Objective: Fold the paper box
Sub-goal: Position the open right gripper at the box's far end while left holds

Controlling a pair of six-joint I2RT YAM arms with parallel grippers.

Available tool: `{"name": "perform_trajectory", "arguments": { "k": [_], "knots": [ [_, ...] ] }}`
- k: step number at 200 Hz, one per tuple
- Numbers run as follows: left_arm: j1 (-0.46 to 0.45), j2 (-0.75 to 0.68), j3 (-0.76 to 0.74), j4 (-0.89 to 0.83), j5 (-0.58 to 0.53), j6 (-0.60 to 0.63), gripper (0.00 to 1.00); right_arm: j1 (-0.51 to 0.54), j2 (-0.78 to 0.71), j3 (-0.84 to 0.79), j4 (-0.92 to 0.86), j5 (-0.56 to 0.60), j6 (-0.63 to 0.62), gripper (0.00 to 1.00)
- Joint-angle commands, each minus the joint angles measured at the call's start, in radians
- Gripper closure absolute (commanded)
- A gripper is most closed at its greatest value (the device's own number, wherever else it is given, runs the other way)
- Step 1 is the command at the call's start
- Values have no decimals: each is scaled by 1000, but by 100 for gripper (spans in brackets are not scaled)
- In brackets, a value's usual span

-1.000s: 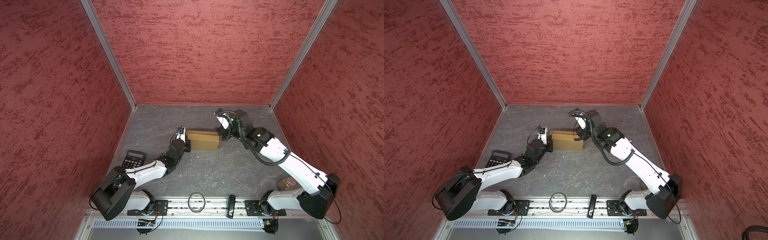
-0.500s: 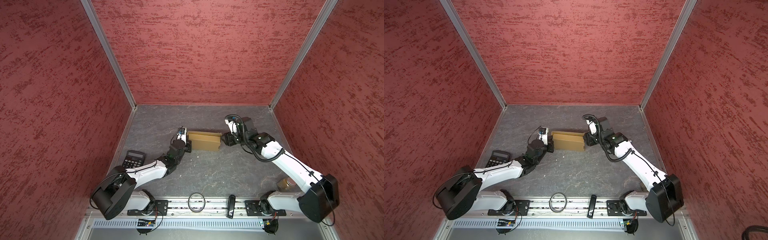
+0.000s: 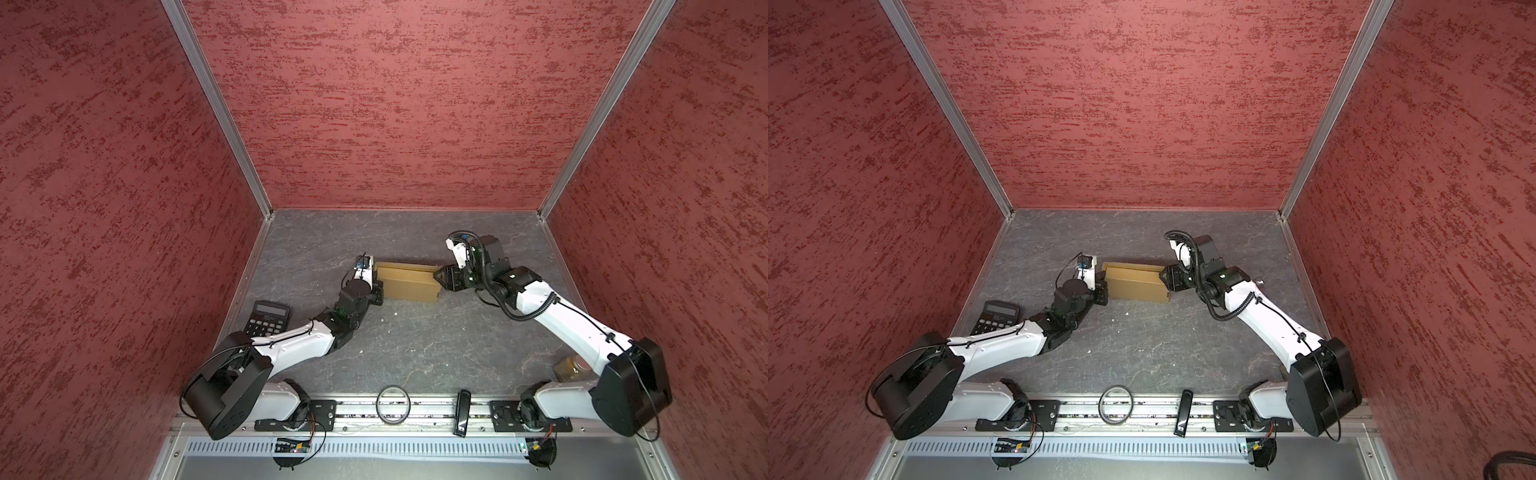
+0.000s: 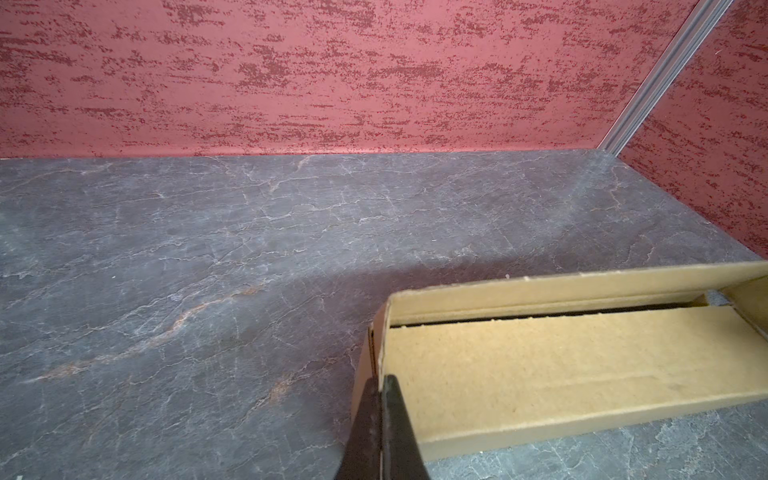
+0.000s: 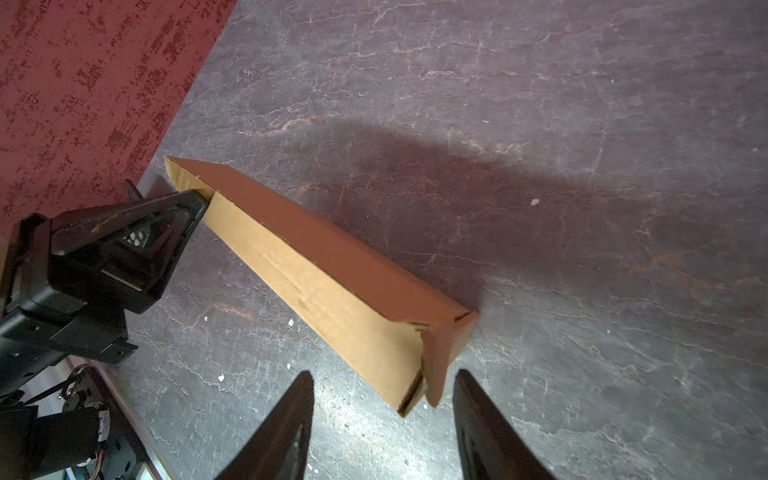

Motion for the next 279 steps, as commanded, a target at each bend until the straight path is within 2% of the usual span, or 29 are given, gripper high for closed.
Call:
{"name": "perform_trajectory", "arguments": {
  "k": [1, 108, 279],
  "knots": [
    [-16, 43, -53, -217, 62, 9, 99, -11, 10, -5, 48, -26, 14, 45],
    [-19, 50, -52, -216, 62, 12, 99, -6, 40, 12, 72, -138, 14, 48],
    [-24, 55, -50, -212, 62, 15, 99, 34, 69, 45, 72, -155, 32, 50]
  ]
}}
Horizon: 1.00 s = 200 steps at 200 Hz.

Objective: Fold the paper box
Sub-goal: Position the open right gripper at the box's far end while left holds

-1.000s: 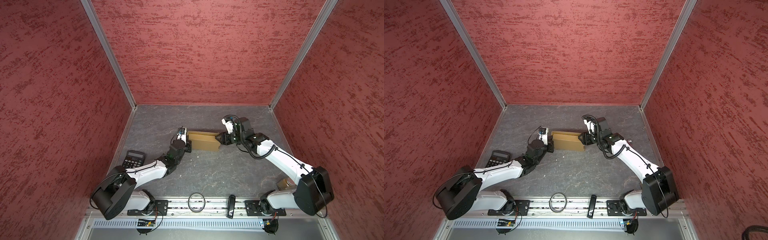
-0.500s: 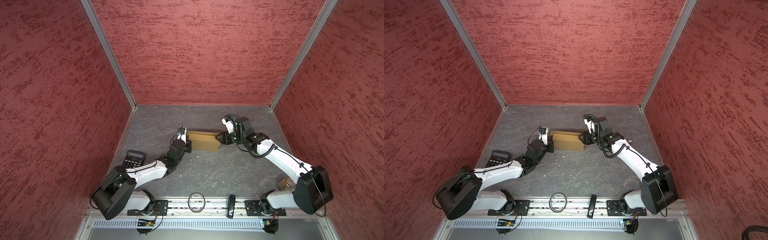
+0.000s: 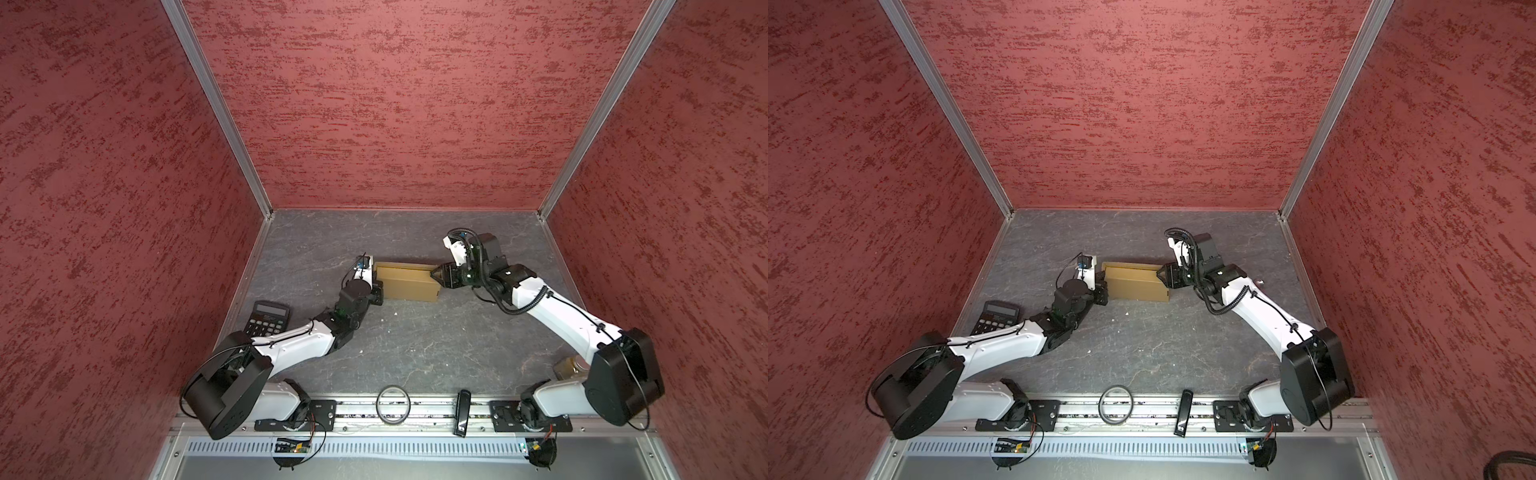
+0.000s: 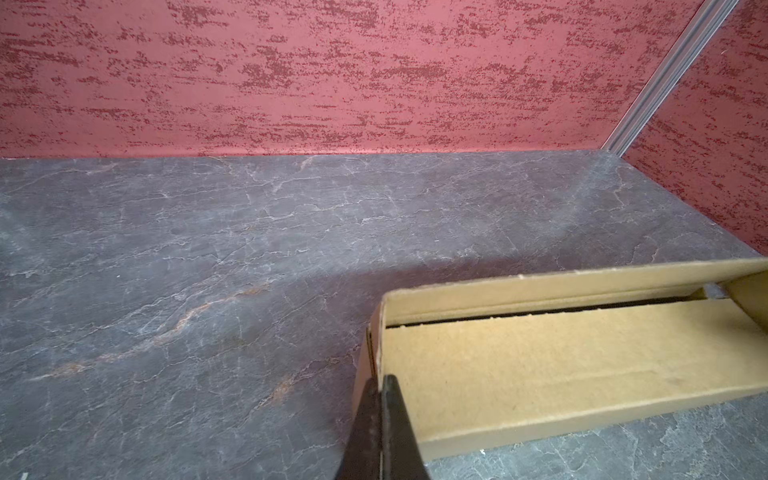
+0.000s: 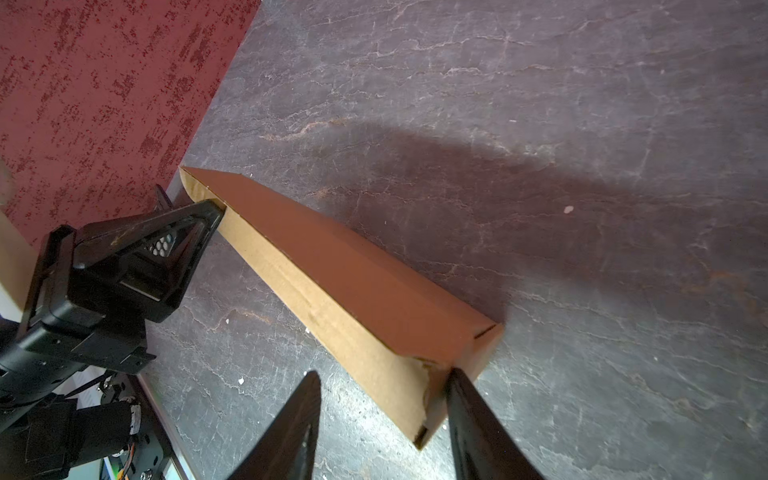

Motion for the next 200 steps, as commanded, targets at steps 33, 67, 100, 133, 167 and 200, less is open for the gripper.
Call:
{"name": "perform_trajectory", "arguments": {
  "k": [33, 67, 100, 133, 167, 200],
  "knots": [
    [-23, 53, -51, -211, 70, 16, 99, 43, 19, 45, 13, -64, 16, 51],
    [-24, 54, -51, -208, 70, 18, 99, 47, 23, 41, 16, -60, 19, 51],
    [-26, 52, -52, -210, 68, 18, 100, 54, 33, 29, 40, -67, 36, 51],
    [-28, 58, -50, -207, 68, 20, 99, 57, 32, 25, 44, -64, 50, 52],
    [-28, 58, -50, -207, 67, 22, 99, 60, 30, 26, 44, -58, 68, 53],
    [-30, 61, -49, -206, 67, 24, 99, 63, 30, 29, 39, -56, 85, 53]
  ]
}}
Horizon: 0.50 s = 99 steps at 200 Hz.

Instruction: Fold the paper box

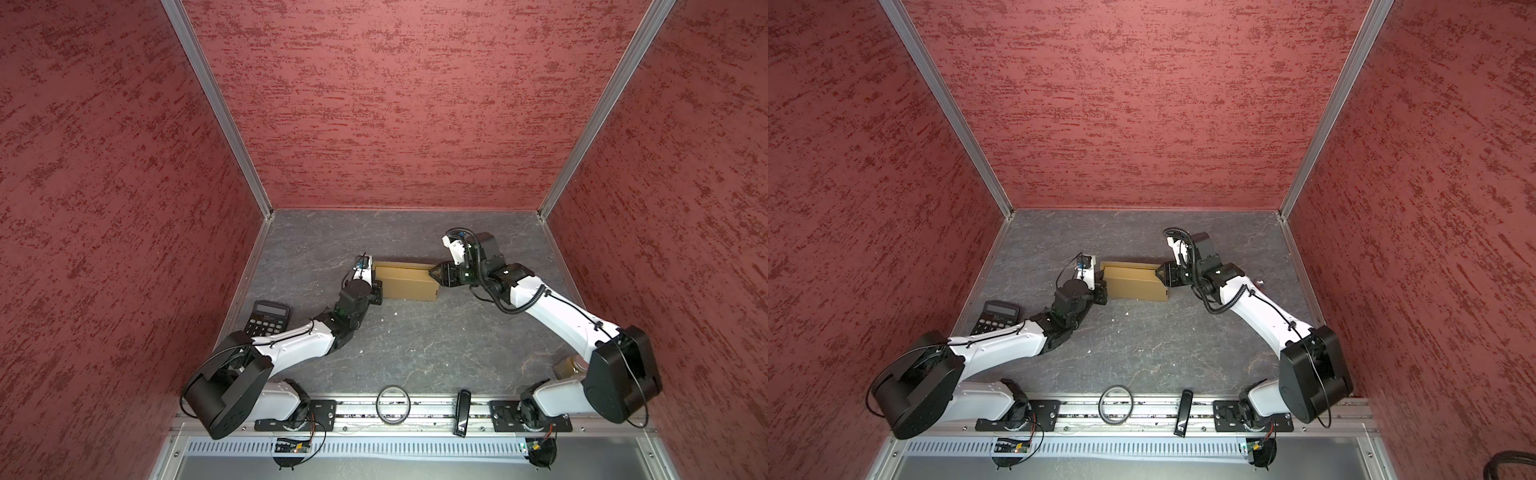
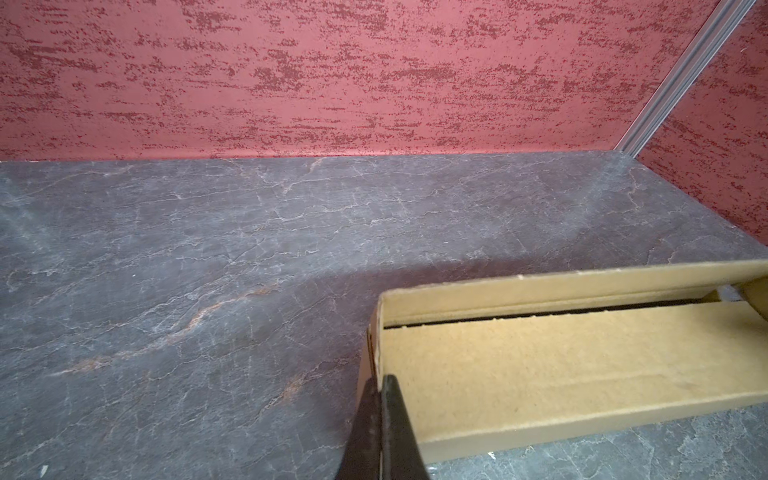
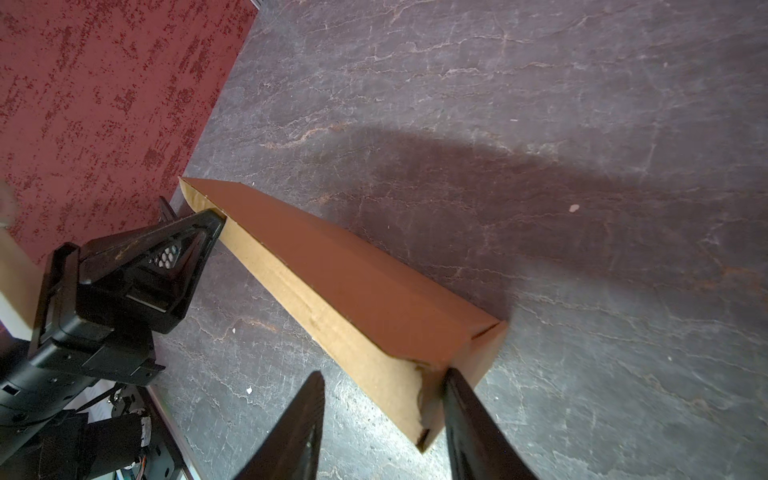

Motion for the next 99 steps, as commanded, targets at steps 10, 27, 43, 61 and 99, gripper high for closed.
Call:
{"name": "perform_trajectory", "arguments": {
  "k": [10, 27, 43, 61, 99],
  "knots": [
    [-28, 58, -49, -206, 93, 17, 99, 50, 16, 17, 30, -67, 39, 53],
    [-30, 58, -50, -206, 93, 17, 99, 51, 16, 21, 26, -68, 46, 54],
    [-31, 58, -50, -206, 93, 18, 99, 53, 16, 23, 25, -68, 53, 54],
    [-32, 59, -50, -206, 92, 18, 99, 54, 18, 27, 29, -67, 64, 54],
    [-33, 57, -49, -206, 91, 20, 99, 61, 19, 34, 25, -61, 80, 56]
  ]
}}
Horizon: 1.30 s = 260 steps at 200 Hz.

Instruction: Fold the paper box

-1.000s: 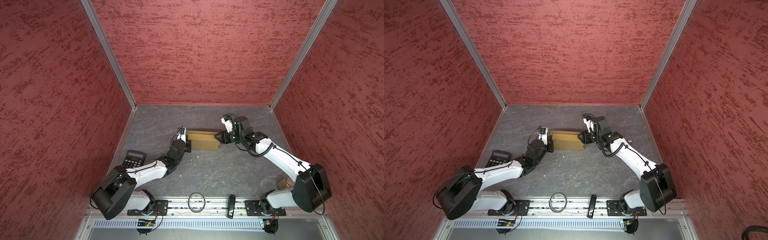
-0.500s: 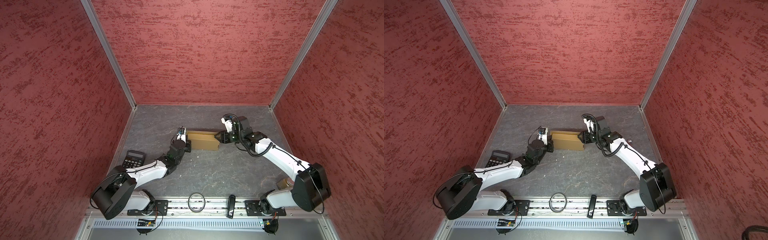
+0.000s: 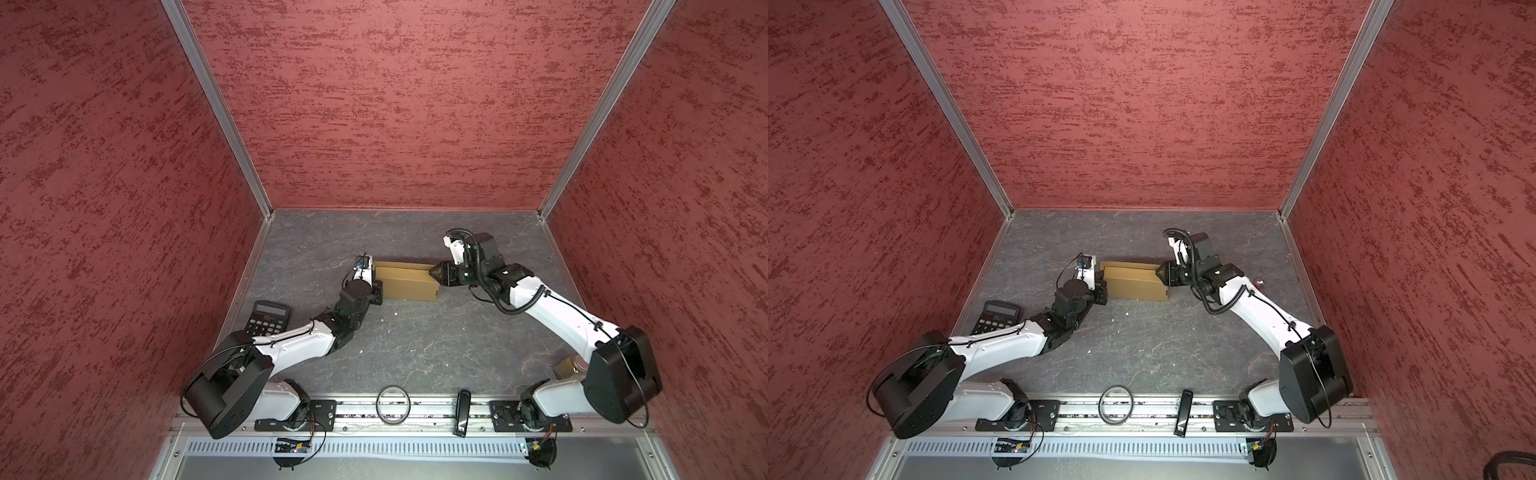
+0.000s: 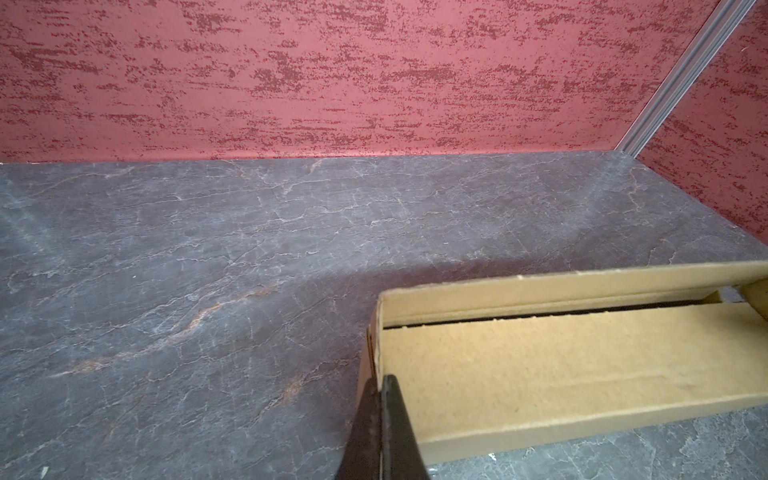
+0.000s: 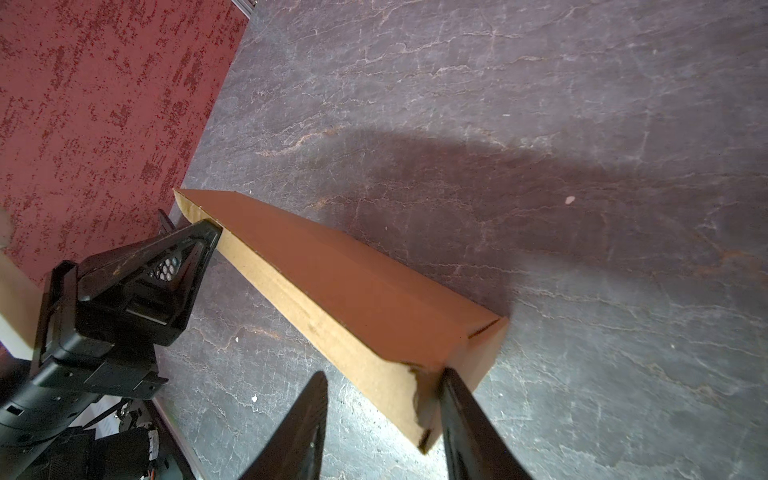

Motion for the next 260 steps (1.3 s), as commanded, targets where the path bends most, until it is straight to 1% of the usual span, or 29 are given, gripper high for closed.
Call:
{"name": "perform_trajectory", "arguments": {
  "k": [1, 56, 129, 152, 196, 230, 260],
  "knots": [
    [-31, 53, -50, -211, 95, 19, 99, 53, 19, 35, 24, -82, 31, 56],
    [-35, 55, -50, -210, 95, 20, 99, 62, 18, 51, 4, -67, 45, 60],
    [-36, 56, -51, -209, 92, 23, 99, 68, 18, 56, -10, -53, 80, 70],
    [-37, 55, -51, -208, 93, 23, 99, 67, 12, 59, -29, -35, 81, 70],
    [-37, 51, -52, -210, 88, 23, 99, 68, 10, 79, -83, 10, 70, 62],
    [-37, 39, -52, -222, 79, 20, 97, 68, 11, 83, -102, 27, 57, 62],
    [-37, 40, -50, -223, 82, 22, 97, 68, 16, 80, -102, 32, 52, 62]
  ]
}}
